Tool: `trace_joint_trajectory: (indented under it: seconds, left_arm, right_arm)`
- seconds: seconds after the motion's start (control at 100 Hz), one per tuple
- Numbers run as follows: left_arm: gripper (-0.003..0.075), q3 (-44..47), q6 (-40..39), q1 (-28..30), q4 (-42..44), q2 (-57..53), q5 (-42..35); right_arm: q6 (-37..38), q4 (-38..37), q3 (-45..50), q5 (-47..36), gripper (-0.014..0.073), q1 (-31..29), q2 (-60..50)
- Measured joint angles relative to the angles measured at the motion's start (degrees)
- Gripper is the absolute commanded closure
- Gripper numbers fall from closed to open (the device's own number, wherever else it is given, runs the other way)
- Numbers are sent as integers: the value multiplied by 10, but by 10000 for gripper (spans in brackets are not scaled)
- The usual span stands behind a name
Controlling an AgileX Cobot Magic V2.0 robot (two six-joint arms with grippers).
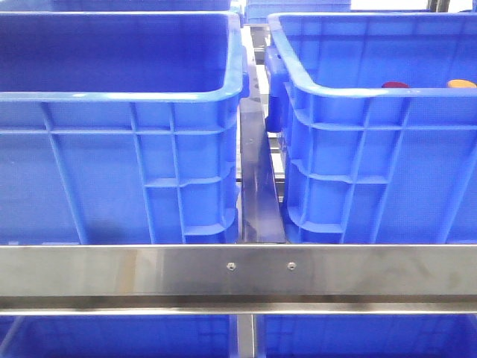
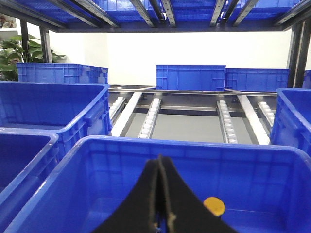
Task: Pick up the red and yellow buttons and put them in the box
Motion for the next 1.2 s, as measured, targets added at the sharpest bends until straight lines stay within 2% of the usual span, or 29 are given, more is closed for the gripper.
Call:
trace_joint_trajectory:
  seconds: [0.24,0.35,0.61,0.83,1.2]
  left_arm:
    - [739,122,17,20,-22,-87,-39]
    - [739,172,64,20,-59,-120,-45]
    - [739,242,102,21,-82,-124,-95]
    - [739,246,102,21,-83,-124,-174]
    - [739,246,104,44,-84,-124,-184]
  right_arm:
    - [-1,0,0,0,662,0,0]
    - [-1,0,0,0,662,0,0]
    - [-1,0,0,0,662,0,0]
    - [-1,0,0,0,662,0,0]
    - [-1,0,0,0,662,0,0]
